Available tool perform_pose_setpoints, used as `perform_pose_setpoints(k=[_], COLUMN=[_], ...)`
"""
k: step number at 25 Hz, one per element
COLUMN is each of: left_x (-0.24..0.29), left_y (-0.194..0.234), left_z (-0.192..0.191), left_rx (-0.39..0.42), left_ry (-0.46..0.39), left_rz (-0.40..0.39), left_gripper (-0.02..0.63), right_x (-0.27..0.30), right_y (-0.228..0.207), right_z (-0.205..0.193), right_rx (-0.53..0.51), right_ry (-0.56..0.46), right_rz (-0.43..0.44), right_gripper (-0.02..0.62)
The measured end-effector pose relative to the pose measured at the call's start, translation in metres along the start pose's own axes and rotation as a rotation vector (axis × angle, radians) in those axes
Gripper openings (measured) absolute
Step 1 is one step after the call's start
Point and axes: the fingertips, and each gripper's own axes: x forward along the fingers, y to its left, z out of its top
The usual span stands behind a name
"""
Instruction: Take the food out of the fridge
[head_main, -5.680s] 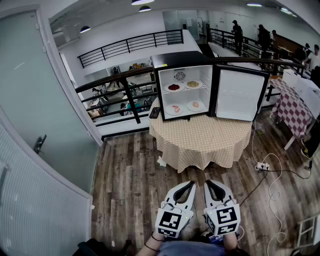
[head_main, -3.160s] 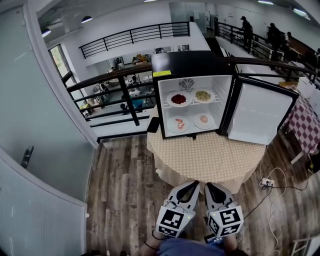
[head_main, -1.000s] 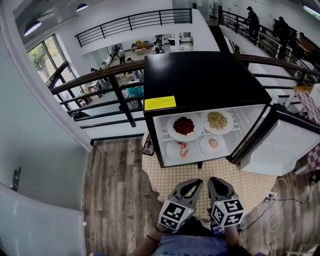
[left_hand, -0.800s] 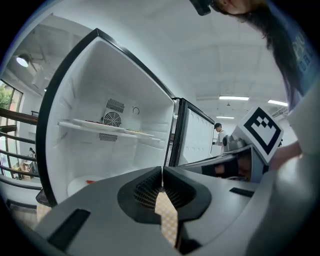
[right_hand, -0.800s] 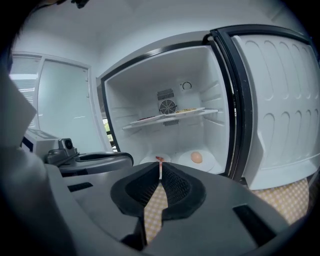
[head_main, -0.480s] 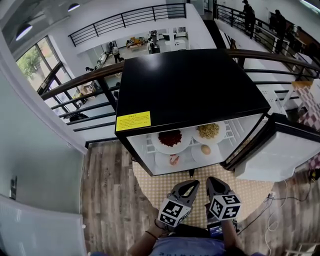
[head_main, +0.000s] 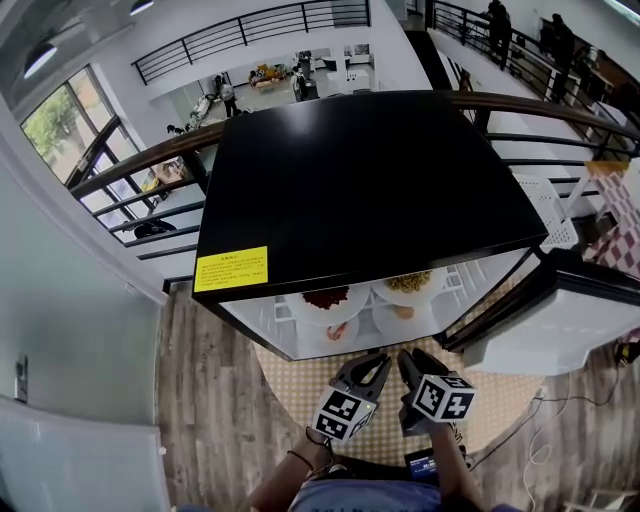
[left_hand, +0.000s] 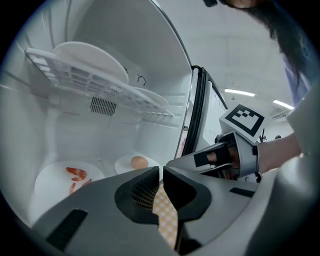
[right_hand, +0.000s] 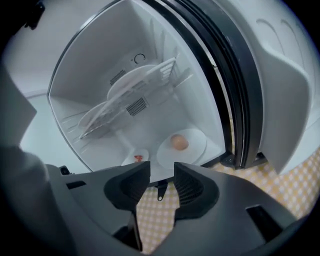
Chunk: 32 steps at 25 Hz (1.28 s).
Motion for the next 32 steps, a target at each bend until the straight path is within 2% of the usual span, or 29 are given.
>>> perform_pose_setpoints(k=[5,8,11,20,24,32], left_x=[0.009,0.012,0.012,0.002,-0.006,-0.017], left_y=[0.01,0.011,0.009,0.01,0.013,0.02], left_z=[-0.012,-0.018,-0.021,-0.026,-0.027,-0.035], left_rx=[-0.016,-0.035,-0.039,-0.036,-0.039,-0.061], left_ry=[0.04,0.053,0.057,0.075,0.08,0.104], left_rz=[0.003,-0.004,-0.008,-0.015,-0.013,-0.002], left_gripper=[0.036,0.075,0.075,0.075,0.075,0.075], right_x=[0.02,0.029,0.037,0.054,0.058,0.05], right_y=[-0.018,-0.032,-0.042,-0.054,-0.06,-0.055], right_z=[0.002,0.004,0.002,0.005,0.0,-0.01], right_rx=[0.136,0.263,0.366,0.39,0.41,0.525], right_ry=[-0.002,-0.011,-0.021,-0.027,-0.027,-0.044], right_rz=[-0.044,-0.09,-0.11,-0.169,-0.212,-0.173], right_gripper=[0.175,0.198,0.21,0.202,0.143,0.098])
